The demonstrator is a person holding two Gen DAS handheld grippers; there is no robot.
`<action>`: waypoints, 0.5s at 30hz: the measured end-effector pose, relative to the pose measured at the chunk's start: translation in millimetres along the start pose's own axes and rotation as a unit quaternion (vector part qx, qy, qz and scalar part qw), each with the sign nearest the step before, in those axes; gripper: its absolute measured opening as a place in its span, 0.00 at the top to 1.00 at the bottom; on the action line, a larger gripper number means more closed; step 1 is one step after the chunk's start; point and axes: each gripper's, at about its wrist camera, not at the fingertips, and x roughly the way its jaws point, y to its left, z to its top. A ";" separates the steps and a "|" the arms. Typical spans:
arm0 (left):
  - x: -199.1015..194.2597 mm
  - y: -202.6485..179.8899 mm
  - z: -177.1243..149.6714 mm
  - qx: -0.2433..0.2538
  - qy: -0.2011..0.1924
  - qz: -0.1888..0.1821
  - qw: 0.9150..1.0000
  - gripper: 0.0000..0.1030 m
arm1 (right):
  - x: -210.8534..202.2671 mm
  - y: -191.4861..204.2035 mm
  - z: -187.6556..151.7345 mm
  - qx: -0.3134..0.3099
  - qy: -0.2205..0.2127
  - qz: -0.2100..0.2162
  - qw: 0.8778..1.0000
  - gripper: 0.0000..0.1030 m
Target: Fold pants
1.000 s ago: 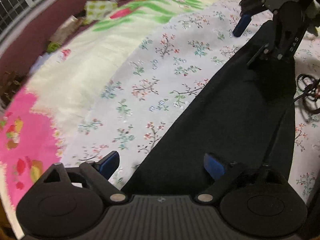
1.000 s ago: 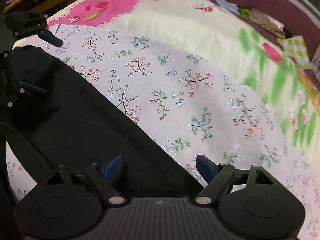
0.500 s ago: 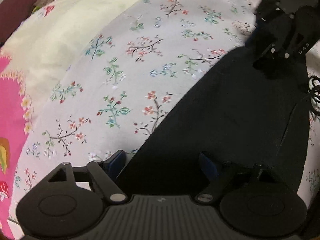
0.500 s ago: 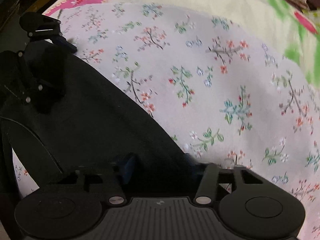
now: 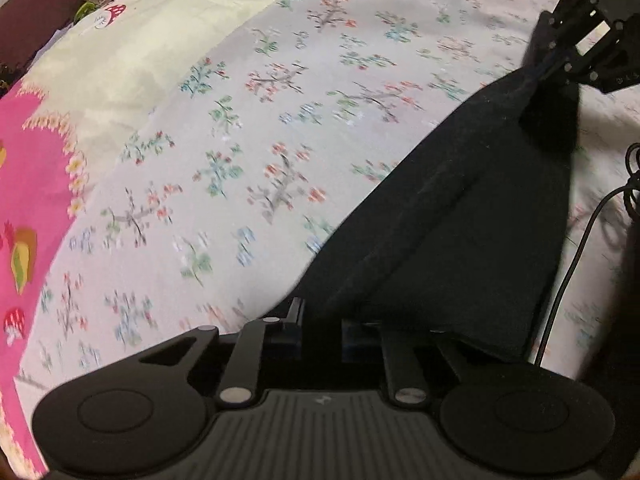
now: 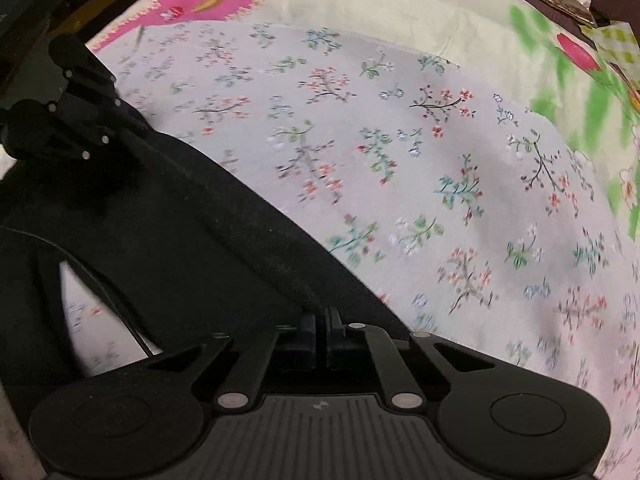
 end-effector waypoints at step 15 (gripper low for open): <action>-16.8 -53.3 -22.3 0.173 -0.051 0.086 0.980 0.31 | -35.1 31.2 -32.4 0.018 -0.011 0.024 0.999 1.00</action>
